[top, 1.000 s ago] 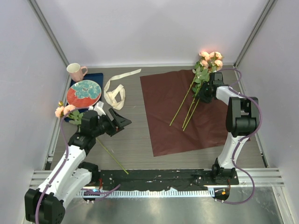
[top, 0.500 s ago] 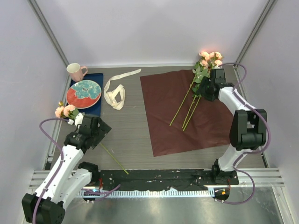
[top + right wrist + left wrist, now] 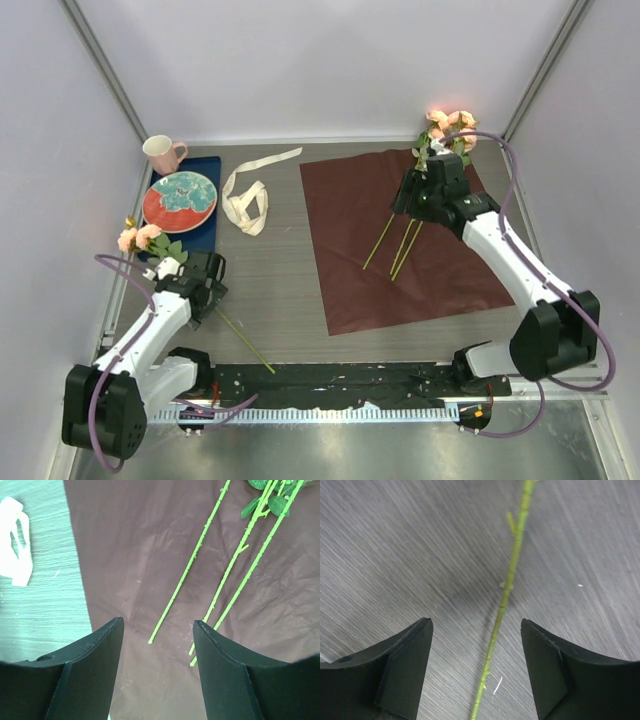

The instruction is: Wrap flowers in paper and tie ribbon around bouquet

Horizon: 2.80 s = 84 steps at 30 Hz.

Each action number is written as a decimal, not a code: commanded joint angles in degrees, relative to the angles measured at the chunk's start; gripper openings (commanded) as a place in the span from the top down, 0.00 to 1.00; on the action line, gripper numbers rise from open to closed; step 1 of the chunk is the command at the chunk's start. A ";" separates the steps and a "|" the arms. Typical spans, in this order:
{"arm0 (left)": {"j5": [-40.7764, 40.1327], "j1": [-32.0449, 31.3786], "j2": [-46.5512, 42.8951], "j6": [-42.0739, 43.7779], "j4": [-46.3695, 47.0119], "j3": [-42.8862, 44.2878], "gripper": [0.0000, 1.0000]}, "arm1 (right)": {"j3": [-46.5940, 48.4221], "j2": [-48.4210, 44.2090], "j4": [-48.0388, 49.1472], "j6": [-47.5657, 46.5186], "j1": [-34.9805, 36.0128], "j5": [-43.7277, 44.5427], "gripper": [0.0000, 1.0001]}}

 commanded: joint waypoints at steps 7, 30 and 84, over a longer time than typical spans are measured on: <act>-2.85 1.35 -1.16 -3.05 7.76 -4.75 0.48 | -4.86 -11.47 0.64 1.33 4.00 -1.70 0.39; 51.73 0.21 -28.24 6.62 44.14 -0.71 1.00 | -12.24 -1.10 39.57 11.43 37.58 -35.29 0.27; 59.11 -0.05 -20.24 11.36 36.59 3.95 0.02 | -10.05 12.43 21.21 9.69 -0.83 1.99 1.00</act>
